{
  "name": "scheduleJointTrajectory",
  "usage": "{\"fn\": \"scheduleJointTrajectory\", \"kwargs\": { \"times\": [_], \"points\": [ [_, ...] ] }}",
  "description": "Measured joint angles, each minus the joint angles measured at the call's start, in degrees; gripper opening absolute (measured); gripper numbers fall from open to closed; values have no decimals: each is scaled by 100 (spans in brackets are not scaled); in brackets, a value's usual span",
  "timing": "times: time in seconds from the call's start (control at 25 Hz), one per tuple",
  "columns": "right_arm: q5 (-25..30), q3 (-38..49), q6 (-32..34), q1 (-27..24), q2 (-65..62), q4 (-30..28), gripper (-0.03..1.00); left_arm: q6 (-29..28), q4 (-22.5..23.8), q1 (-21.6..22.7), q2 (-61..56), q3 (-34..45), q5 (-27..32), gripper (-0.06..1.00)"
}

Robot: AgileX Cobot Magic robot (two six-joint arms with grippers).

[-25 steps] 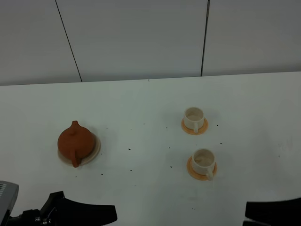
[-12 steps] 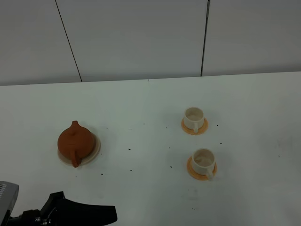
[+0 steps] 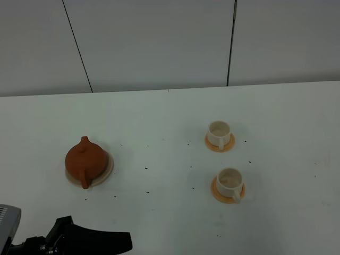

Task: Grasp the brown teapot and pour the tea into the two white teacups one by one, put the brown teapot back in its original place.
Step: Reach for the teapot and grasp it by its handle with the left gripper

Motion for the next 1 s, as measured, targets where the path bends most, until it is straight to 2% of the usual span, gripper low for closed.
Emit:
{"fn": "scheduleJointTrajectory", "kwargs": {
  "times": [0.08, 0.36, 0.48, 0.72, 0.88, 1.0],
  "points": [
    [159, 0, -305, 0, -154, 228, -1, 0, 0, 0, 0, 0, 0, 50],
    [410, 0, -1970, 0, -215, 1689, -1, 2, 0, 0, 0, 0, 0, 50],
    [543, 0, -2491, -31, -215, 2109, -1, 2, 0, 0, 0, 0, 0, 50],
    [45, 332, -2311, -513, -215, 2413, -1, 7, 0, 0, 0, 0, 0, 50],
    [-62, 411, -2246, -963, -215, 2383, -1, 7, 0, 0, 0, 0, 0, 50],
    [-69, 411, -2127, -1114, -215, 2293, -1, 13, 0, 0, 0, 0, 0, 50]
  ]
}}
